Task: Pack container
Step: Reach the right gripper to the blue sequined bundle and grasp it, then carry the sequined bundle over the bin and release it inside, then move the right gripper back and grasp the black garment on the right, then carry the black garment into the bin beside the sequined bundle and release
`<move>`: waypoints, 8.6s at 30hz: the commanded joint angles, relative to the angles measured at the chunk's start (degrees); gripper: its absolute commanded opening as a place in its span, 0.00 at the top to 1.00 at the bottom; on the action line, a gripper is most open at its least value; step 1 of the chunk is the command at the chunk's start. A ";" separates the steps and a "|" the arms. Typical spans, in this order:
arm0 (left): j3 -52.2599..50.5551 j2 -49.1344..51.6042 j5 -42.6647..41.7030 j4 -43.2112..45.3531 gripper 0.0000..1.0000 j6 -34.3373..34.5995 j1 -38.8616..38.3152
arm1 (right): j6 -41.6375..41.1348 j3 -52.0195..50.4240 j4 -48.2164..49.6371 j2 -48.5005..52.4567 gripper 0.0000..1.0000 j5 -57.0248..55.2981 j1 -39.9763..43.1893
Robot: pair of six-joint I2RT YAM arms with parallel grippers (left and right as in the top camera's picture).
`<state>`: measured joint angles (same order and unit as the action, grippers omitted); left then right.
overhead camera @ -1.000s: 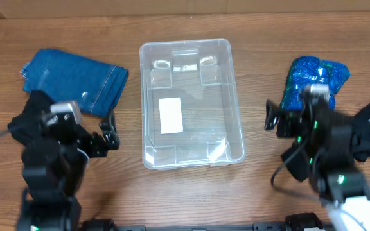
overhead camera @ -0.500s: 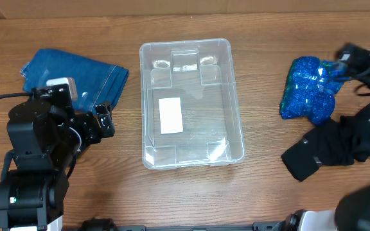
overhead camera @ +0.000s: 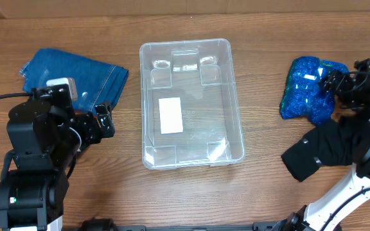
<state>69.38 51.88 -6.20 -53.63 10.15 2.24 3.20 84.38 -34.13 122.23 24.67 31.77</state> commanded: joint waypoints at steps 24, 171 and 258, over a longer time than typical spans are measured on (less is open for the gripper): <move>1.22 4.09 8.07 -2.08 0.00 -0.66 -0.35 | -1.22 18.16 -24.72 -29.29 0.96 3.96 -20.37; 1.22 8.39 7.63 -4.87 0.00 1.05 -0.35 | -24.72 9.60 -23.10 -23.26 0.00 -23.34 3.17; 7.28 8.41 12.96 -12.02 0.00 2.51 -0.26 | -4.50 10.73 -18.71 -41.44 0.00 -16.87 -51.23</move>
<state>75.42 60.29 3.68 -64.95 11.03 2.24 7.27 92.44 -51.27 88.49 2.55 -28.60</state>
